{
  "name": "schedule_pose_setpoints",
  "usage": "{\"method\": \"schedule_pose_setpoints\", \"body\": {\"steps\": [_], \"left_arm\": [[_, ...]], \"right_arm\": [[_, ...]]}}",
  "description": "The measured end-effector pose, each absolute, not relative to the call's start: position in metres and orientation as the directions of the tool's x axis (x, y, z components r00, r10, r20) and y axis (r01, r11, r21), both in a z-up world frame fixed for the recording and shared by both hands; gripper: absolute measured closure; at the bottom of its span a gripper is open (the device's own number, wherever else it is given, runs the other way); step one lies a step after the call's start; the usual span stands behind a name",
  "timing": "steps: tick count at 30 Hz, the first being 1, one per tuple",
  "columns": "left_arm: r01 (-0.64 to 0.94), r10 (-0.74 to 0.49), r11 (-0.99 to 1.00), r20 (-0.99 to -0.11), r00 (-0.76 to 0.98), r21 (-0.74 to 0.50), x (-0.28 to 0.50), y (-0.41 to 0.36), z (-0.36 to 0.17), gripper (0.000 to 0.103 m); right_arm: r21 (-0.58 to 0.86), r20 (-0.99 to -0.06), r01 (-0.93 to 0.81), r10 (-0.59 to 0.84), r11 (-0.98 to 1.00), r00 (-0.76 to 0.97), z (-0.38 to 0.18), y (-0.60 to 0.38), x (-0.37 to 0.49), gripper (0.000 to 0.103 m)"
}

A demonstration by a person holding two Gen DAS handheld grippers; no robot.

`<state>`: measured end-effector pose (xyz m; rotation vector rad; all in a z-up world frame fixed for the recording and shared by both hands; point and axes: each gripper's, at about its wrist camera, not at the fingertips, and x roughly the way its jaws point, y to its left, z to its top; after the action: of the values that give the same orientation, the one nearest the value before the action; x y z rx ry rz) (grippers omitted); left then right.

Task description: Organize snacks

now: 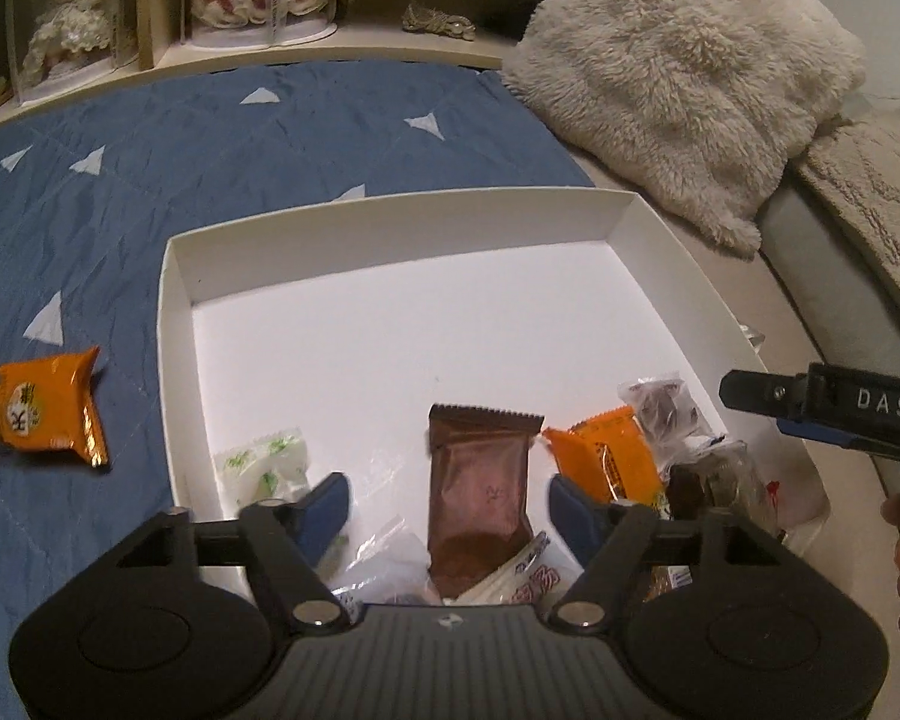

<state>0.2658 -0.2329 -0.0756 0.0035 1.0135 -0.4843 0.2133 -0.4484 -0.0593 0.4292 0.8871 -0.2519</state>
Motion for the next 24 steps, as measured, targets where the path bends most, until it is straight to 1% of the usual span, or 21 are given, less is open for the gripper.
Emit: {"method": "schedule_pose_setpoints", "body": {"steps": [2,3,6,11,16,24], "left_arm": [[0.390,-0.386,0.895,-0.817,0.429,-0.218,0.263,-0.230,-0.074,0.023],[0.389,-0.385,0.895,-0.817,0.429,-0.217,0.262,-0.228,-0.073,0.020],[0.394,-0.390,0.893,-0.814,0.431,-0.219,0.258,-0.223,-0.066,0.010],[0.399,-0.384,0.894,-0.811,0.441,-0.206,0.251,-0.213,-0.055,0.001],[0.392,-0.381,0.896,-0.812,0.442,-0.207,0.245,-0.201,-0.049,0.000],[0.350,-0.379,0.909,-0.801,0.463,-0.228,0.238,-0.175,-0.041,0.000]], "right_arm": [[0.235,-0.801,0.381,-0.044,0.894,0.597,-0.059,-0.444,0.211,0.026],[0.224,-0.804,0.378,-0.049,0.899,0.593,-0.058,-0.442,0.210,0.023],[0.187,-0.809,0.366,-0.068,0.912,0.583,-0.055,-0.435,0.204,0.017],[0.161,-0.798,0.348,-0.085,0.924,0.596,-0.046,-0.422,0.192,0.010],[0.137,-0.791,0.342,-0.105,0.930,0.603,-0.039,-0.412,0.182,0.001],[0.115,-0.768,0.332,-0.128,0.936,0.627,-0.028,-0.396,0.166,0.001]]}}
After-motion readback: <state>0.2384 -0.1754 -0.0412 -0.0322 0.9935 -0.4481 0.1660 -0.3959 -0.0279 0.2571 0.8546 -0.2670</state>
